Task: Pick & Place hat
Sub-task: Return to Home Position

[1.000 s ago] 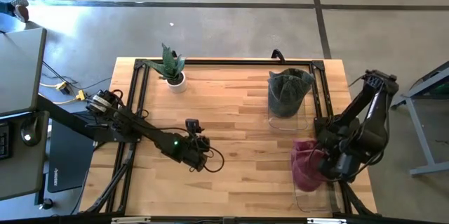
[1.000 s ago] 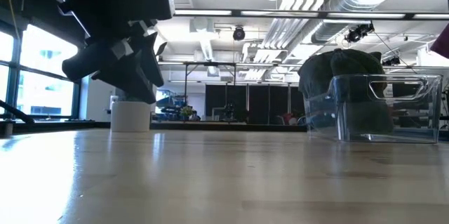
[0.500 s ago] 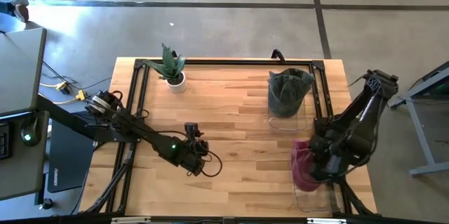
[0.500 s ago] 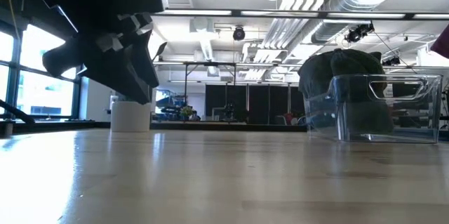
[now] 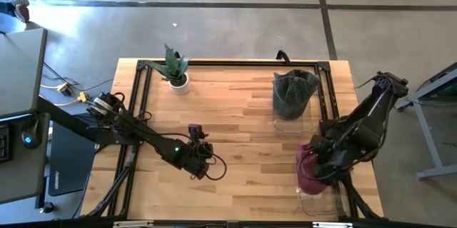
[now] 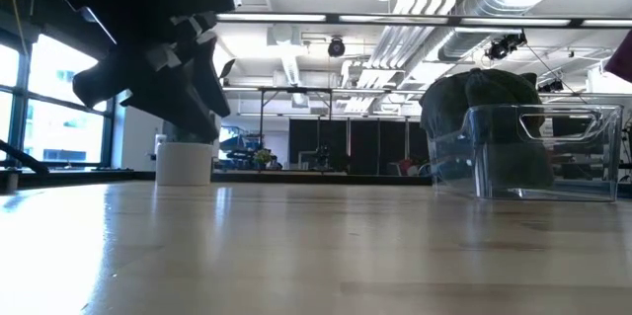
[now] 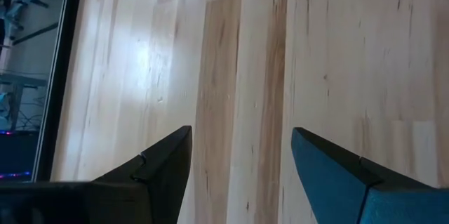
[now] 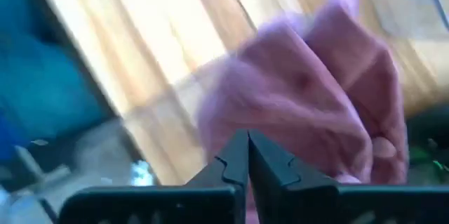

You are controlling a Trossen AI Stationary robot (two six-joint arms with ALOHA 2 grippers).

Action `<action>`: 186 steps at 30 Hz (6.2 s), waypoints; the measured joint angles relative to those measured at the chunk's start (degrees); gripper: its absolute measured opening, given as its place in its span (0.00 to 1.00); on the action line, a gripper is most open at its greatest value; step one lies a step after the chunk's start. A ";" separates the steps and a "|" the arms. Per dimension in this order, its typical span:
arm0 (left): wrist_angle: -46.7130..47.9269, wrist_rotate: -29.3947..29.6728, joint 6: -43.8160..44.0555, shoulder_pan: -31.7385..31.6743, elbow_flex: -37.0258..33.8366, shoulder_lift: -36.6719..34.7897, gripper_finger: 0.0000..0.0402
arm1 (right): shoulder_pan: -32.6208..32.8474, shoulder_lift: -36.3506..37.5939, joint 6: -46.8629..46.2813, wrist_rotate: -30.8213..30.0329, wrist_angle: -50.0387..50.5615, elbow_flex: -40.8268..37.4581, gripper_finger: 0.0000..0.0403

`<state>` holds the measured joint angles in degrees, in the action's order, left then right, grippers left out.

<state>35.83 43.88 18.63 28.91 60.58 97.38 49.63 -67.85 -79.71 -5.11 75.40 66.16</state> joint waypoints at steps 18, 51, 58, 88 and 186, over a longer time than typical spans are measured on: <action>-20.97 -5.33 -12.34 0.18 -9.67 -6.76 0.59 | -14.68 7.04 74.42 -10.75 -77.00 -28.95 0.00; -28.18 -36.43 -22.92 -34.36 -38.30 -67.29 0.59 | -43.04 58.71 70.73 7.74 -83.40 -61.60 0.00; -23.73 -39.52 -21.83 -38.98 -41.21 -76.08 0.50 | -49.64 62.22 71.30 13.27 -83.32 -65.18 0.00; -26.50 -48.49 -14.70 -38.64 -55.96 -96.91 0.00 | -53.24 63.39 70.89 15.15 -80.73 -65.63 0.00; -36.83 -46.29 -16.20 -38.62 -59.93 -97.02 0.00 | -53.02 67.19 66.70 7.05 -79.22 -65.69 0.00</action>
<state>-1.00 -2.41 2.44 -9.72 0.64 0.36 -3.40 -0.67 -13.01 1.93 -3.82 0.47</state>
